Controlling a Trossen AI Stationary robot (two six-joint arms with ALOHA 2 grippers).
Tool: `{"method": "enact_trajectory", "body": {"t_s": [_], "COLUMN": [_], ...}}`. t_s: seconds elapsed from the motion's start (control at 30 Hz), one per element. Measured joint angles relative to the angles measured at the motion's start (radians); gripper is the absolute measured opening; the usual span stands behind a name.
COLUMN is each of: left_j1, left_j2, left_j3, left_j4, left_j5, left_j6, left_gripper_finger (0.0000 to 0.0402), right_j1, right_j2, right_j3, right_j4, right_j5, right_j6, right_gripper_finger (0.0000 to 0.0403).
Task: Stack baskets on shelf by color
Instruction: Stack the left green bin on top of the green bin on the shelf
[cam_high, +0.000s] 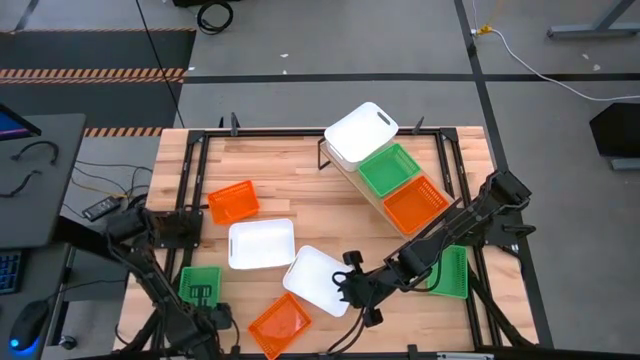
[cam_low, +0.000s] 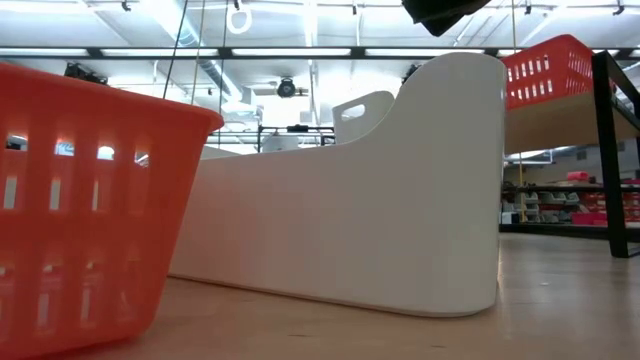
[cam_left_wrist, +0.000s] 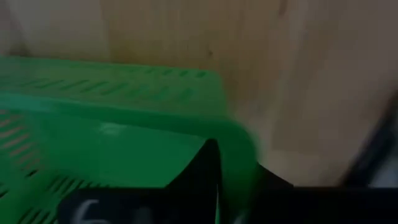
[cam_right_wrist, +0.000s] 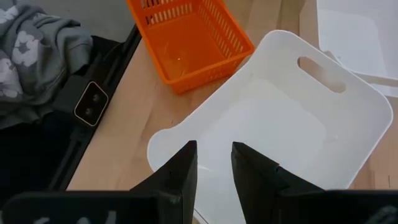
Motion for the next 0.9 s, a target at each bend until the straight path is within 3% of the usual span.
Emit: {"method": "enact_trajectory", "body": {"t_s": [0.27, 0.47, 0.63, 0.9], "left_j1": [0.098, 0.194, 0.309, 0.557], "left_j2": [-0.01, -0.01, -0.017, -0.021], "left_j3": [0.237, 0.431, 0.561, 0.67], "left_j4": [-0.283, -0.521, -0.532, -0.534], "left_j5": [-0.099, -0.239, -0.394, -0.468], "left_j6": [0.156, 0.452, 0.68, 1.061], "left_gripper_finger": [0.0003, 0.0002, 0.0002, 0.0001], "right_j1": [0.001, 0.005, 0.032, 0.098], "right_j2": [-0.001, -0.03, -0.04, -0.04], "right_j3": [0.0, 0.0, 0.0, 0.0], "right_j4": [-0.016, -0.072, -0.155, -0.361], "right_j5": [-0.003, -0.067, -0.081, -0.088], "right_j6": [0.042, 0.181, 0.258, 0.471], "right_gripper_finger": [0.0105, 0.0105, 0.0105, 0.0105]}}
